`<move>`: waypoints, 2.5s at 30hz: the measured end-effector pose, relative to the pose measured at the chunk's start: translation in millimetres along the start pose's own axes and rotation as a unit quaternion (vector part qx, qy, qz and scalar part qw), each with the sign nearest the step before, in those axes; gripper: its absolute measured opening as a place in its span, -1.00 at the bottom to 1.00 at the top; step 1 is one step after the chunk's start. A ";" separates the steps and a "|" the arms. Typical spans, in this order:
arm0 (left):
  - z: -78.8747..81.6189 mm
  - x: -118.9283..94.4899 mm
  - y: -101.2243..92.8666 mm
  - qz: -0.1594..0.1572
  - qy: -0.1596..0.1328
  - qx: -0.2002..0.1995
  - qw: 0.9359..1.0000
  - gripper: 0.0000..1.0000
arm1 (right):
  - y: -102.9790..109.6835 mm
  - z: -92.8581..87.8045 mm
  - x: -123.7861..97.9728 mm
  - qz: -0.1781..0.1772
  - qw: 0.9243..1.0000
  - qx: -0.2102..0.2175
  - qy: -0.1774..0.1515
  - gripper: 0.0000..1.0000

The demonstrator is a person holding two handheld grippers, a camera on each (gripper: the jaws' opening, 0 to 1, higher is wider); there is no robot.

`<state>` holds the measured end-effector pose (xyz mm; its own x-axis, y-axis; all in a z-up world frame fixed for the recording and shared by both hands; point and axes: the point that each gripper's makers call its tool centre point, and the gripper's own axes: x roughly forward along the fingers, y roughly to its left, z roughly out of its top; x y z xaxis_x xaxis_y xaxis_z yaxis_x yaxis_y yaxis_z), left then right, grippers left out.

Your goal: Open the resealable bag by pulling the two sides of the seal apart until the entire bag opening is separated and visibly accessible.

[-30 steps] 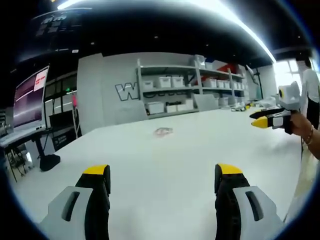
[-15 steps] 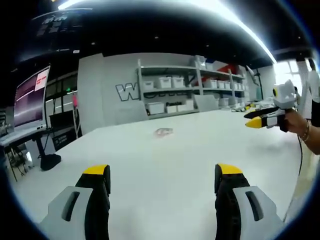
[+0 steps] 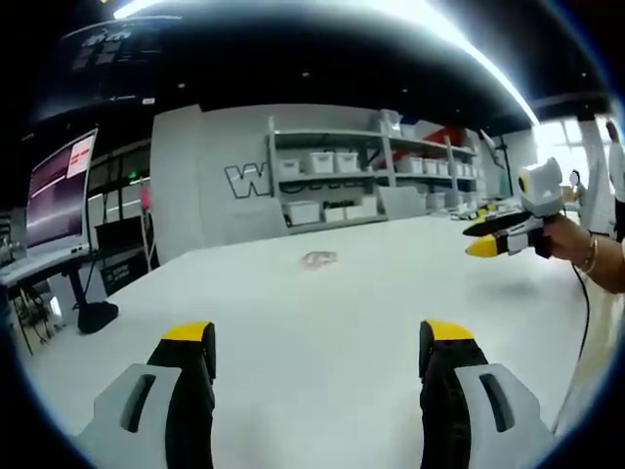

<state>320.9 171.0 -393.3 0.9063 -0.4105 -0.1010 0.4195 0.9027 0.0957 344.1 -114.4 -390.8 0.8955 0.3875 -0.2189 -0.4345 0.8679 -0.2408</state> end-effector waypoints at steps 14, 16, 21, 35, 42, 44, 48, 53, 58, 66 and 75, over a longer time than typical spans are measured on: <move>5.1 1.9 1.1 -0.001 0.000 0.005 1.000 0.69 | -2.2 3.6 19.1 0.012 1.000 -0.019 0.005 -0.17; 6.1 3.2 0.4 -0.002 0.000 0.006 1.000 0.69 | -1.7 4.7 21.2 0.015 1.000 -0.019 0.005 -0.17; 6.8 4.7 0.0 -0.003 0.000 0.007 1.000 0.69 | -1.7 7.2 24.3 0.019 1.000 -0.019 0.003 -0.17; 4.6 15.4 -0.7 -0.009 0.011 0.000 1.000 0.69 | -3.3 9.1 33.6 0.027 1.000 -0.010 0.005 -0.17; 5.2 23.0 -5.5 -0.019 0.016 -0.001 1.000 0.69 | -6.5 7.8 40.3 0.029 0.999 -0.007 0.011 -0.17; 4.2 23.7 -5.2 -0.019 0.019 -0.002 1.000 0.69 | -7.0 8.5 42.4 0.031 0.999 -0.005 0.011 -0.17; 2.3 23.8 -5.0 -0.019 0.024 -0.005 1.000 0.69 | -8.0 10.0 46.3 0.032 0.999 -0.003 0.010 -0.18; 2.0 25.1 -6.5 -0.022 0.028 -0.004 0.999 0.69 | -8.4 12.7 50.5 0.034 0.999 -0.003 0.008 -0.19; 5.5 27.8 -6.9 -0.023 0.026 -0.007 0.999 0.69 | -11.2 13.7 59.0 0.037 0.999 -0.002 0.010 -0.20; 1.9 33.5 -9.4 -0.030 0.036 -0.006 0.999 0.69 | -15.6 13.2 67.0 0.038 0.999 0.002 0.012 -0.23; 0.2 39.4 -11.0 -0.033 0.041 -0.008 0.999 0.68 | -18.9 6.0 71.7 0.040 0.999 0.010 0.021 -0.26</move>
<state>352.1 144.8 -398.1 0.8694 -0.4572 -0.1873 0.4761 0.8766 0.0702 417.2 -101.1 -396.3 0.8532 0.4422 -0.2764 -0.5016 0.8409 -0.2030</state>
